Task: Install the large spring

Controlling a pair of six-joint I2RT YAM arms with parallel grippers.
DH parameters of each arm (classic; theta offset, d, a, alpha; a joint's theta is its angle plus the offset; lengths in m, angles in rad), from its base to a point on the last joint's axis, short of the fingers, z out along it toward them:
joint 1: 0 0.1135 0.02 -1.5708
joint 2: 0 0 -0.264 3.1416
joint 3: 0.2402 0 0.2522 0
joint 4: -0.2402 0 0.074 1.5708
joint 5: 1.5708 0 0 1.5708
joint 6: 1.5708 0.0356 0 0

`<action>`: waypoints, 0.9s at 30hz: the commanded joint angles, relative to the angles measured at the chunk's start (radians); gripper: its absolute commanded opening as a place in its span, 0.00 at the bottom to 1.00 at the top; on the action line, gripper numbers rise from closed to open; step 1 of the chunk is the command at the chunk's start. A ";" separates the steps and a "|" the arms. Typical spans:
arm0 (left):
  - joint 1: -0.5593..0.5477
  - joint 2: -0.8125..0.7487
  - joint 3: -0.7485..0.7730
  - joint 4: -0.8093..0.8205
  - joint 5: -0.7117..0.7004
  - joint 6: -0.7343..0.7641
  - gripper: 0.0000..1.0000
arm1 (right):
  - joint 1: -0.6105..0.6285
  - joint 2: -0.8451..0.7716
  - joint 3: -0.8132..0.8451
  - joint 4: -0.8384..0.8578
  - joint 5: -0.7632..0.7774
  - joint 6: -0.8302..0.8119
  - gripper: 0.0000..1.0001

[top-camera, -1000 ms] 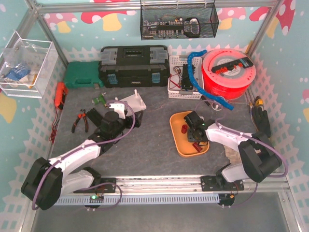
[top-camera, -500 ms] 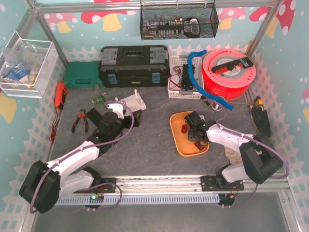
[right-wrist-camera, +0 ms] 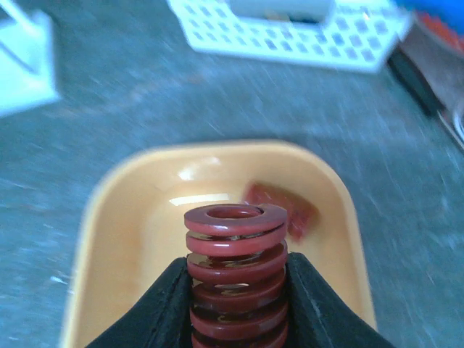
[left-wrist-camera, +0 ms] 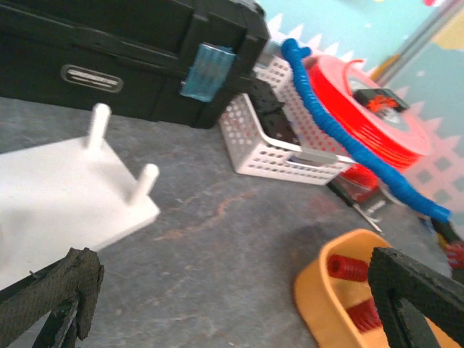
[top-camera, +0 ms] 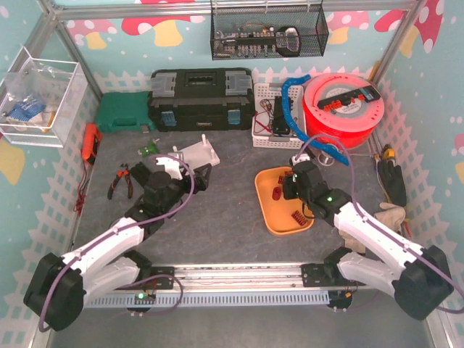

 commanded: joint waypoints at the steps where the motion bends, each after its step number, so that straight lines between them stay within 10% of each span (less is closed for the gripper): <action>1: -0.005 -0.028 0.001 -0.010 0.158 -0.061 0.99 | 0.034 -0.090 -0.047 0.242 -0.087 -0.132 0.14; 16: -0.061 0.032 0.166 -0.216 0.418 -0.067 0.65 | 0.192 -0.028 -0.207 0.854 -0.295 -0.399 0.09; 27: -0.142 0.125 0.296 -0.263 0.504 -0.072 0.73 | 0.275 0.038 -0.288 1.067 -0.274 -0.493 0.09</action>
